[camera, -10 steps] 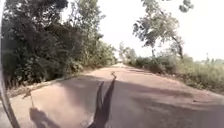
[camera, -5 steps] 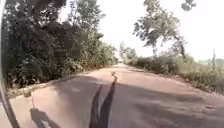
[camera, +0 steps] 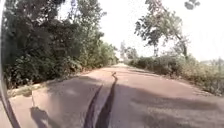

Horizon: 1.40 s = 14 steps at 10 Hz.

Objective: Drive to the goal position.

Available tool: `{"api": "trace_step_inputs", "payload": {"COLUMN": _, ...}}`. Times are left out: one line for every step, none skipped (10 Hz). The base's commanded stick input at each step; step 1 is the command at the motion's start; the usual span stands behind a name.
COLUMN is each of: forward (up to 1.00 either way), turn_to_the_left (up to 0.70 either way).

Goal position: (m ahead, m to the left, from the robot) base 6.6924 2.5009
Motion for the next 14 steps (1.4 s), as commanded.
{"api": "trace_step_inputs", "payload": {"forward": 0.70, "turn_to_the_left": -0.02}}
{"api": "trace_step_inputs", "payload": {"forward": 0.70, "turn_to_the_left": -0.02}}
{"api": "trace_step_inputs", "payload": {"forward": 0.70, "turn_to_the_left": 0.00}}
{"api": "trace_step_inputs", "payload": {"forward": 0.70, "turn_to_the_left": 0.00}}
{"api": "trace_step_inputs", "payload": {"forward": 0.70, "turn_to_the_left": 0.00}}
{"api": "trace_step_inputs", "payload": {"forward": 0.70, "turn_to_the_left": 0.00}}
{"api": "trace_step_inputs", "payload": {"forward": 0.70, "turn_to_the_left": 0.00}}
{"api": "trace_step_inputs", "payload": {"forward": 0.70, "turn_to_the_left": 0.00}}
{"api": "trace_step_inputs", "payload": {"forward": 0.70, "turn_to_the_left": 0.00}}
{"api": "trace_step_inputs", "payload": {"forward": 0.70, "turn_to_the_left": 0.00}}
{"api": "trace_step_inputs", "payload": {"forward": 0.70, "turn_to_the_left": 0.00}}
{"api": "trace_step_inputs", "payload": {"forward": 0.70, "turn_to_the_left": 0.00}}
{"api": "trace_step_inputs", "payload": {"forward": 0.70, "turn_to_the_left": 0.00}}
{"api": "trace_step_inputs", "payload": {"forward": 0.70, "turn_to_the_left": 0.00}}
